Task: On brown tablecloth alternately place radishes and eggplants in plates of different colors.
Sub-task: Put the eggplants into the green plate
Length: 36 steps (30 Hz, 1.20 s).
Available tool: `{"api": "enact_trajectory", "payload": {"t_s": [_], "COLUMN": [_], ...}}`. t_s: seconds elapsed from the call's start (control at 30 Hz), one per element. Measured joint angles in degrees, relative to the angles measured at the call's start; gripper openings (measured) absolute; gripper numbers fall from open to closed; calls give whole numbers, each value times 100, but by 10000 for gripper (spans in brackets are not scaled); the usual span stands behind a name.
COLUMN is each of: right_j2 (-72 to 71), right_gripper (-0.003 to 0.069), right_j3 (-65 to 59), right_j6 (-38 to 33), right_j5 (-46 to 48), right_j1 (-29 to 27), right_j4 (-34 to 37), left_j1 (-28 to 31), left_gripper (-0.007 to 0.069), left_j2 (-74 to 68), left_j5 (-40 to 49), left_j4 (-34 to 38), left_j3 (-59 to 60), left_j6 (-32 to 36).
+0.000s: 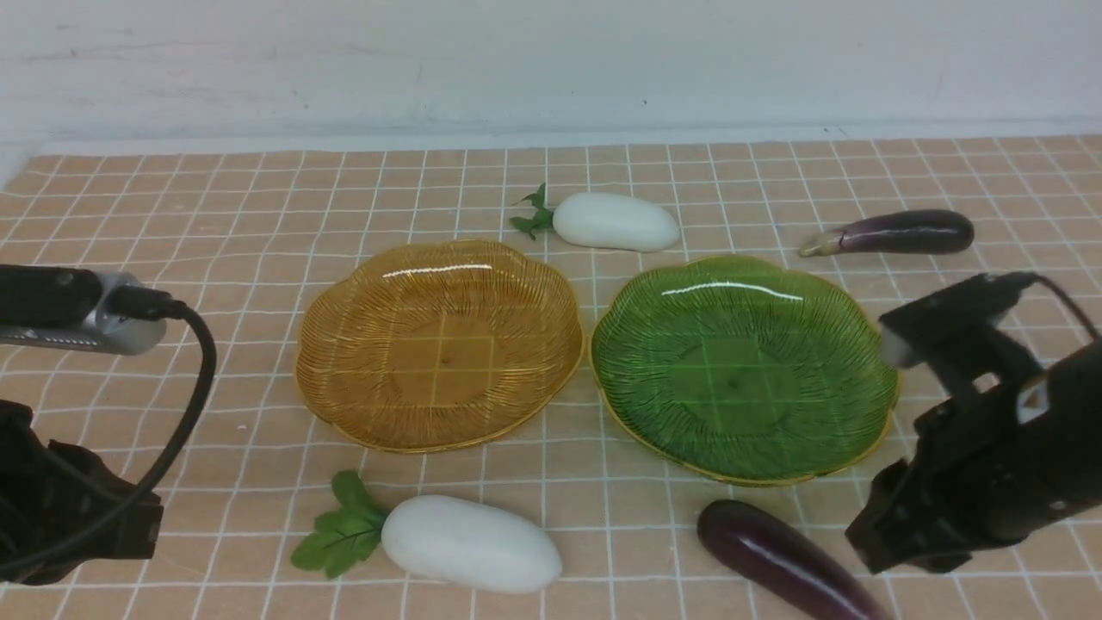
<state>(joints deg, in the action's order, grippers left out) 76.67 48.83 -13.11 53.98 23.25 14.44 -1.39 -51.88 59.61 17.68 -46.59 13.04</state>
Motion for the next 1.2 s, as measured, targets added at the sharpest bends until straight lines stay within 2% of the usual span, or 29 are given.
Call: {"api": "enact_trajectory", "payload": {"t_s": [0.17,0.2,0.23,0.33,0.4,0.47,0.53,0.6,0.77,0.93,1.07,1.2], "right_j2": [575,813,843,1429,1727,1874,1914,1890,1445,818,782,1674], "right_gripper": [431,503,510,598,588,535,453,320,335,335,335,335], "right_j3": [6,6,6,6,6,6,6,6,8,293,884,2184], "right_j6": [-46,-51,-51,-53,-53,35,113,159,-179,97,496,614], "right_j5": [-225,-369,-386,-643,-724,-738,-707,-553,315,416,-6,-357], "right_j1": [481,569,576,617,617,617,617,630,826,675,140,-602], "right_j4": [-564,-729,-743,-918,-957,-972,-967,-885,-651,-860,-1221,-1088], "left_j1": [0,0,0,0,0,0,0,0,0,0,0,0], "left_gripper": [-3,-3,-3,-3,-3,-3,-3,-3,-3,-3,-3,-3], "left_j2": [0,0,0,0,0,0,0,0,0,0,0,0], "left_j5": [-25,-25,-25,-25,-25,-25,-25,-25,-25,-25,-25,-25], "left_j4": [0,0,0,0,0,0,0,0,0,7,103,126], "left_j3": [0,0,0,0,0,0,0,0,0,0,0,0], "left_j6": [0,0,0,0,0,0,0,0,0,0,0,8]}}
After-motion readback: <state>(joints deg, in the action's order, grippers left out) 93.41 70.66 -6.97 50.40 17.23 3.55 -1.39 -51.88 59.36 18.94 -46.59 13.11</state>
